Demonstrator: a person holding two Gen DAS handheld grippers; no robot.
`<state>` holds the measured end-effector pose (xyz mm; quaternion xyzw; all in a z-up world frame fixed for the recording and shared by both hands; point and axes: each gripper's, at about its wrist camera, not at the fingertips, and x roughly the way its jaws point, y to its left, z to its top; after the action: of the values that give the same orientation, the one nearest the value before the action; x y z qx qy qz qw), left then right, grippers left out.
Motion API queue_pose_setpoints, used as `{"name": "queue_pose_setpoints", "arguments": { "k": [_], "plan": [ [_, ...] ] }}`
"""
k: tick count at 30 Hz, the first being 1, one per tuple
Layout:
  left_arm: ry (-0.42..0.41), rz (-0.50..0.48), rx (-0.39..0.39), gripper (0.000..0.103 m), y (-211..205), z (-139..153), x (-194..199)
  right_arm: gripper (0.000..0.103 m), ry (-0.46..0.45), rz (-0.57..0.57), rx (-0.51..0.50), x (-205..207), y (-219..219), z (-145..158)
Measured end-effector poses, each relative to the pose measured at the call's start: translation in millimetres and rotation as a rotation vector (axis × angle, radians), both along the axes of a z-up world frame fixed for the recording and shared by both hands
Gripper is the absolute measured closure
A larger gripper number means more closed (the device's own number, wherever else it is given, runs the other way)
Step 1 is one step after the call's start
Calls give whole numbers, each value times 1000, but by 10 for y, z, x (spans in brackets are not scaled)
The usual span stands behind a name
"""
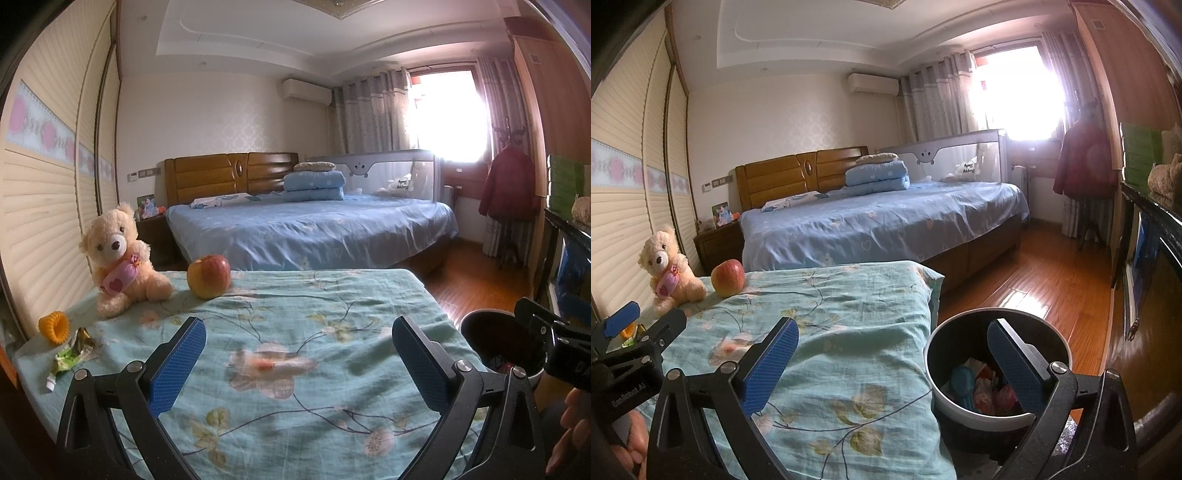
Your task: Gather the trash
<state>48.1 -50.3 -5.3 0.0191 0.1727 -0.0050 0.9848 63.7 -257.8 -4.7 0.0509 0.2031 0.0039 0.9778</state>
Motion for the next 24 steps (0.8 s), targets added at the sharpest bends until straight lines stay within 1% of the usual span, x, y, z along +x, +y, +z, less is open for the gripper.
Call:
{"name": "queue_pose_setpoints", "arguments": {
  "k": [24],
  "plan": [
    [8, -10, -5, 1, -5, -14, 14, 0, 5, 0, 3, -1, 7, -19]
  ]
}}
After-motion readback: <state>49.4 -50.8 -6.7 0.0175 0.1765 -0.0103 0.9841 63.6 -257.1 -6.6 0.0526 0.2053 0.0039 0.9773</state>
